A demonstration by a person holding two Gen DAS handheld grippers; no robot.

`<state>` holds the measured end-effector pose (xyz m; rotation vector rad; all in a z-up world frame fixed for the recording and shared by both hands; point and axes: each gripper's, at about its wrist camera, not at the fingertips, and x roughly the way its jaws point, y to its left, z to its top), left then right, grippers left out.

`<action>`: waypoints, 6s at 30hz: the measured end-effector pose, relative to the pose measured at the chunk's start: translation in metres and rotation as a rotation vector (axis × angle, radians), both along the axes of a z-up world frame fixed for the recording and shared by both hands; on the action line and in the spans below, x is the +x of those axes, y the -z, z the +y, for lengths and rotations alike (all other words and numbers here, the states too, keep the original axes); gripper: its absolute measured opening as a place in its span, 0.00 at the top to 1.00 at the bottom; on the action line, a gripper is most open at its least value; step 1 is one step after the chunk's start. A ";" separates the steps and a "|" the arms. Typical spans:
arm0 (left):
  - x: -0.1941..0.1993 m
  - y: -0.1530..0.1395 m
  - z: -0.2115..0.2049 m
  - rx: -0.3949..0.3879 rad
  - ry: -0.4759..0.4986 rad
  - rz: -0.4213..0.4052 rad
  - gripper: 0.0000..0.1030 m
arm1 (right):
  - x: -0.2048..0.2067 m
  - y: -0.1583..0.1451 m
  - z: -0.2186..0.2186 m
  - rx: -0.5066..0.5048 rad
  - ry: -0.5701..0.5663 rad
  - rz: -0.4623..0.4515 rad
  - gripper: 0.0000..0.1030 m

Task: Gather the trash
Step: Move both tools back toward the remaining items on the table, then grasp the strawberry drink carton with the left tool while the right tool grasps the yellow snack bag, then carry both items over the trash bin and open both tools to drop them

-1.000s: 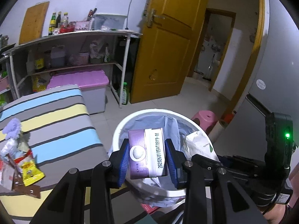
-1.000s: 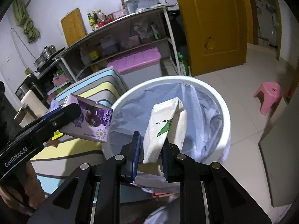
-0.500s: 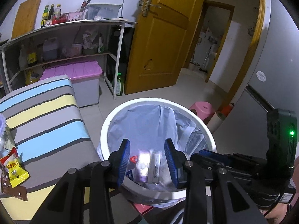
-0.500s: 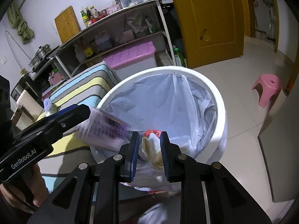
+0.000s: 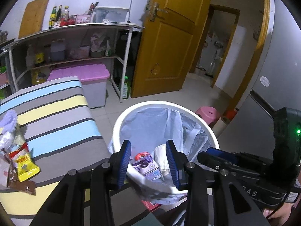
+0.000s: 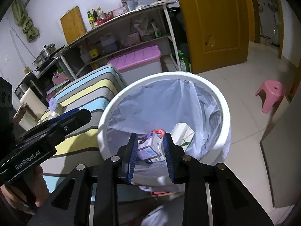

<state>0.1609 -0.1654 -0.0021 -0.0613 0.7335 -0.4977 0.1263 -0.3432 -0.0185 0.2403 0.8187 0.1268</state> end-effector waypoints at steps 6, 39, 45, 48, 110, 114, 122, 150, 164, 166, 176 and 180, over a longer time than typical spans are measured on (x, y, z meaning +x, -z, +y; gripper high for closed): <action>-0.012 -0.003 0.022 0.007 -0.058 0.001 0.63 | -0.008 -0.009 0.017 -0.016 -0.035 -0.026 0.71; -0.087 -0.005 0.132 0.056 -0.302 -0.024 0.63 | -0.036 -0.022 0.120 -0.055 -0.301 -0.088 0.61; -0.093 0.000 0.149 0.056 -0.346 -0.008 0.63 | -0.035 -0.017 0.134 -0.044 -0.345 -0.079 0.55; -0.094 0.003 0.160 0.059 -0.372 -0.004 0.63 | -0.034 -0.014 0.141 -0.039 -0.370 -0.078 0.55; 0.013 0.028 0.251 -0.117 -0.714 0.144 0.33 | 0.089 0.036 0.249 -0.021 -0.532 0.058 0.69; 0.019 0.034 0.253 -0.088 -0.770 0.163 0.33 | 0.087 0.034 0.242 -0.011 -0.527 0.054 0.69; 0.015 0.038 0.257 -0.036 -0.811 0.161 0.33 | 0.088 0.037 0.232 0.004 -0.514 0.065 0.69; -0.013 0.028 0.252 0.080 -0.788 0.081 0.49 | 0.068 0.020 0.216 -0.010 -0.486 0.012 0.69; -0.051 0.009 0.240 0.065 -0.742 0.025 0.50 | 0.040 0.002 0.201 -0.010 -0.464 -0.023 0.69; -0.055 0.006 0.235 0.063 -0.726 0.018 0.50 | 0.036 -0.001 0.198 -0.009 -0.459 -0.029 0.69; -0.069 -0.003 0.206 0.056 -0.627 -0.002 0.50 | 0.018 -0.012 0.180 -0.020 -0.431 -0.058 0.69; -0.071 -0.005 0.190 0.051 -0.579 -0.004 0.50 | 0.011 -0.016 0.171 -0.025 -0.413 -0.066 0.69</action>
